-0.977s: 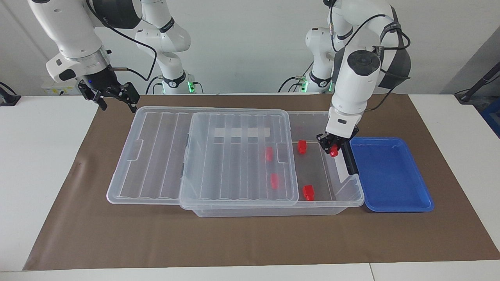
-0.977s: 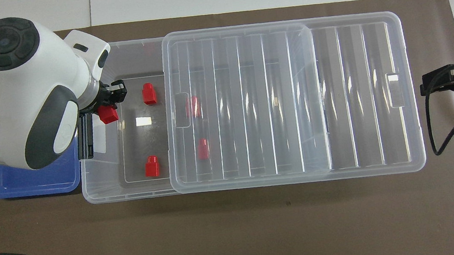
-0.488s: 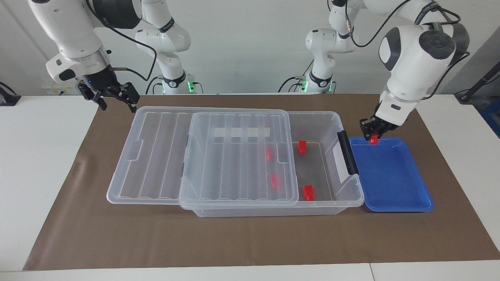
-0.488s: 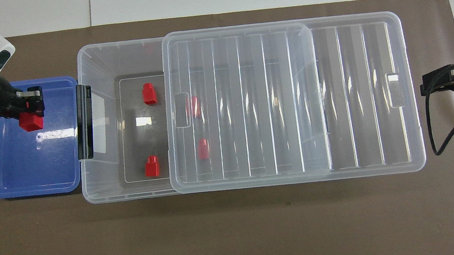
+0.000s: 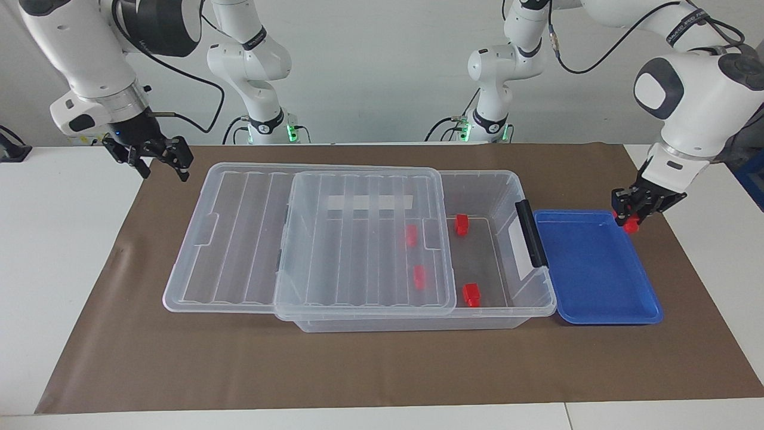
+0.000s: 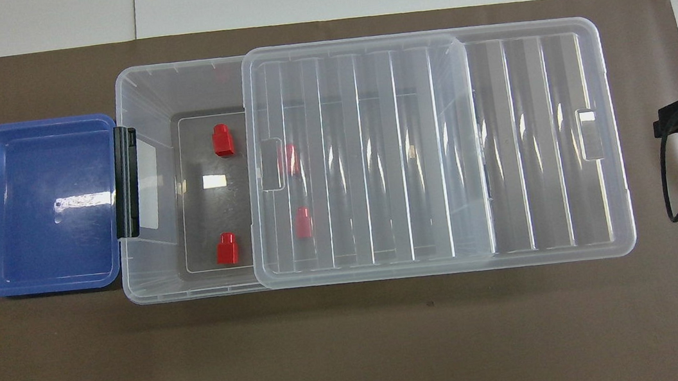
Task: Place red block in blue tray from box
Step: 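Lower the red block into the blue tray with the left gripper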
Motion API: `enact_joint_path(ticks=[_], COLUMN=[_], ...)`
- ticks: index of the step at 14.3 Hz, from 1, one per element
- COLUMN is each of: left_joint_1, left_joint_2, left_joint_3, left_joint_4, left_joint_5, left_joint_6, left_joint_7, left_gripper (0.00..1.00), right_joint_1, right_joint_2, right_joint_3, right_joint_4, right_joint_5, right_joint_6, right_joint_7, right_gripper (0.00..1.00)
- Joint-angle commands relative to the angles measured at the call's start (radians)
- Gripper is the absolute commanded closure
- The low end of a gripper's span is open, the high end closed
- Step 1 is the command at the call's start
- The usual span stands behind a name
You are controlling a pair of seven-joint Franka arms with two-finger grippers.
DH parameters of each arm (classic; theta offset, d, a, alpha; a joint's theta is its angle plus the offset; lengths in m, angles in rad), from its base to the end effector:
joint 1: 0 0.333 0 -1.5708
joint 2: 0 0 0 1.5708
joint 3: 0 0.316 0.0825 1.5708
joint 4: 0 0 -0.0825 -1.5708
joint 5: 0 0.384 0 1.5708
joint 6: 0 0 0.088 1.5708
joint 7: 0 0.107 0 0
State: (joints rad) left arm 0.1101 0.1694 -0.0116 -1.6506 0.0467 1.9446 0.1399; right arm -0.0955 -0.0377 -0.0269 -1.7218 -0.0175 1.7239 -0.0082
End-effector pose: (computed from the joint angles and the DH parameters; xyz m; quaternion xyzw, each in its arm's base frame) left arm 0.6243 0.0653 0.5207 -0.9975 0.0277 -0.0593 0.0285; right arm 0.5492 -0.0694 0.5870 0.9982 -0.0559 0.0193 0.0094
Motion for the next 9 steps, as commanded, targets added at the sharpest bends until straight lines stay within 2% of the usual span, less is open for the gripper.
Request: enact_joint_path(ticks=[1,2,3,7,9], left_joint_1=[0.031,0.033,0.039,0.048,0.045], left_joint_2=[-0.042,-0.041,-0.039,-0.012,0.001], left_joint_3=[-0.007,-0.007,-0.007,-0.007,-0.007], left_joint_4=[-0.153,-0.205,-0.245,-0.333,-0.418], left_joint_5=[-0.021,-0.021,-0.021,-0.022,-0.022], left_joint_6=[0.163,0.245,0.31,0.402,0.524], left_joint_7=[0.047,0.044,0.044,0.024,0.009], left_gripper=[1.0,1.0,1.0,1.0,1.0], right_joint_1=[-0.044,-0.056,-0.062,-0.064,-0.059], right_joint_2=[-0.007,0.011,0.033,0.117,0.151], right_joint_3=[0.004,0.004,0.004,0.005,0.007], right_joint_4=[-0.103,-0.108,-0.108,-0.108,-0.108], right_joint_5=[-0.009,-0.012,-0.012,-0.012,-0.007], right_joint_6=[0.12,0.146,0.173,0.288,0.335], right_joint_7=[-0.061,-0.062,-0.068,-0.116,-0.142], right_gripper=[0.71,0.93,1.0,1.0,1.0])
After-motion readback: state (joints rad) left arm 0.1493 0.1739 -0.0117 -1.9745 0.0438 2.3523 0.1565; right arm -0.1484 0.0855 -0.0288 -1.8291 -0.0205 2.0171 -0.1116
